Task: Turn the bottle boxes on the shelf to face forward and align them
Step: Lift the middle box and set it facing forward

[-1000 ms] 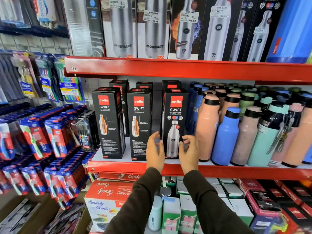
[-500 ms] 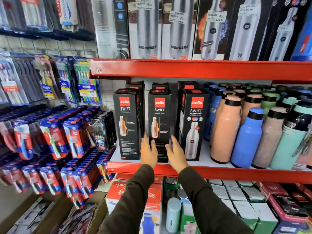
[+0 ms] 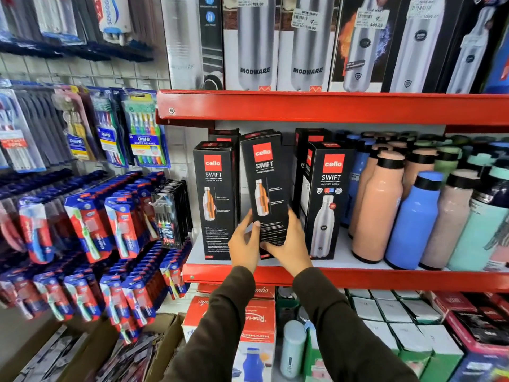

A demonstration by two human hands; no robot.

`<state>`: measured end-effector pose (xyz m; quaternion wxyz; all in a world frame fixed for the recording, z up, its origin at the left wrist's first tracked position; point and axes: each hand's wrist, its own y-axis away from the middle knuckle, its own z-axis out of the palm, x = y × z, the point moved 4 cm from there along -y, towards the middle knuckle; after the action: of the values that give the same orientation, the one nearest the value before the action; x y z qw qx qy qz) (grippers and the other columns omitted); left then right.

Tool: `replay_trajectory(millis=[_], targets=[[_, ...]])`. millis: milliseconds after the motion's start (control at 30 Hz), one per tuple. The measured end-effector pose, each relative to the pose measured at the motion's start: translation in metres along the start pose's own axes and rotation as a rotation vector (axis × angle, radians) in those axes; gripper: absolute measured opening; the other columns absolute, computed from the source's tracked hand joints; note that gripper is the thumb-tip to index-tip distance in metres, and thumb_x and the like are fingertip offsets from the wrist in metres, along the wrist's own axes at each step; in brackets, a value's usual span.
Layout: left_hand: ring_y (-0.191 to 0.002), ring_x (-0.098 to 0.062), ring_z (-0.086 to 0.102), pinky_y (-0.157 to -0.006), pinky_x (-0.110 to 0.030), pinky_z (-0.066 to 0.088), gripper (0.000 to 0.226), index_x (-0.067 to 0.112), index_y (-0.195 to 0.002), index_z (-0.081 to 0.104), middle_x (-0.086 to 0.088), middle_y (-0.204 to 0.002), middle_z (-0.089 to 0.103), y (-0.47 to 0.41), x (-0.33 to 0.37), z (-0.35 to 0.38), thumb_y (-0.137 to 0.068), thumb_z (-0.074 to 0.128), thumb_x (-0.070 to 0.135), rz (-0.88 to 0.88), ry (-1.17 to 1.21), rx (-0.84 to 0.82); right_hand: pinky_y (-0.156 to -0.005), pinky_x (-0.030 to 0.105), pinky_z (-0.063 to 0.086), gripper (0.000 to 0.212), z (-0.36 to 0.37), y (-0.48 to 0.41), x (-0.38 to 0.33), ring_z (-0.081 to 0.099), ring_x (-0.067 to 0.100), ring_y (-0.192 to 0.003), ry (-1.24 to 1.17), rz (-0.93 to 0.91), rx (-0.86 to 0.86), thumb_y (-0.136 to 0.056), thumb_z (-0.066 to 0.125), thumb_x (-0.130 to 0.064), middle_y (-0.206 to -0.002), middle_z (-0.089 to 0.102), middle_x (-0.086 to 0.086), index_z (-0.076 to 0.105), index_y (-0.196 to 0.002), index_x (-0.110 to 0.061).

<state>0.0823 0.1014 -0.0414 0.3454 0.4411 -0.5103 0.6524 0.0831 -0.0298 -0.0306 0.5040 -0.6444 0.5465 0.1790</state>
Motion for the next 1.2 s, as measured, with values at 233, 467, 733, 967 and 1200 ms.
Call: replay_trajectory(millis=[233, 467, 733, 967, 1200], targets=[[-0.117, -0.003, 0.057, -0.103, -0.040, 0.050, 0.034, 0.037, -0.126, 0.061, 0.014, -0.127, 0.059, 0.004, 0.004, 0.001, -0.095, 0.052, 0.044, 0.065, 0.021, 0.000, -0.104, 0.042, 0.048, 0.100, -0.008, 0.000, -0.009, 0.053, 0.017, -0.125, -0.090, 0.005, 0.123, -0.056, 0.087, -0.046, -0.132, 0.056, -0.001, 0.035, -0.139, -0.028], [-0.144, -0.019, 0.032, -0.115, -0.024, 0.022, 0.048, 0.014, -0.149, 0.032, -0.007, -0.153, 0.036, -0.023, 0.003, 0.005, -0.101, 0.037, 0.010, 0.058, -0.159, -0.053, -0.106, 0.039, 0.048, 0.106, -0.010, -0.002, -0.012, 0.054, 0.015, -0.126, -0.136, 0.036, 0.079, -0.053, 0.087, -0.045, -0.135, 0.056, -0.003, 0.028, -0.141, -0.033], [-0.138, -0.022, 0.042, -0.113, -0.029, 0.031, 0.047, 0.015, -0.147, 0.032, -0.010, -0.148, 0.045, -0.027, -0.008, 0.001, -0.101, 0.041, 0.015, -0.028, -0.090, -0.083, -0.121, 0.035, 0.023, 0.107, -0.009, 0.000, -0.009, 0.022, 0.013, -0.148, -0.083, 0.021, -0.061, -0.076, 0.078, -0.023, -0.161, 0.022, -0.001, 0.006, -0.156, -0.026], [-0.124, -0.017, 0.054, -0.088, -0.001, 0.041, 0.041, 0.012, -0.137, 0.042, -0.007, -0.136, 0.055, -0.020, -0.011, -0.002, -0.097, 0.053, 0.013, 0.012, -0.040, -0.036, -0.125, 0.036, 0.015, 0.081, -0.003, -0.003, -0.005, 0.010, 0.012, -0.152, -0.011, -0.048, -0.123, -0.094, 0.056, -0.015, -0.166, 0.009, -0.002, 0.004, -0.156, -0.024], [-0.115, -0.016, 0.059, -0.097, -0.020, 0.046, 0.036, 0.015, -0.128, 0.045, -0.002, -0.125, 0.059, -0.015, -0.013, -0.002, -0.094, 0.057, 0.015, 0.076, -0.107, 0.029, -0.122, 0.036, 0.026, 0.071, 0.004, -0.008, 0.007, 0.029, 0.017, -0.148, 0.037, -0.031, -0.085, -0.095, 0.053, -0.006, -0.159, 0.032, 0.003, 0.019, -0.155, -0.021]])
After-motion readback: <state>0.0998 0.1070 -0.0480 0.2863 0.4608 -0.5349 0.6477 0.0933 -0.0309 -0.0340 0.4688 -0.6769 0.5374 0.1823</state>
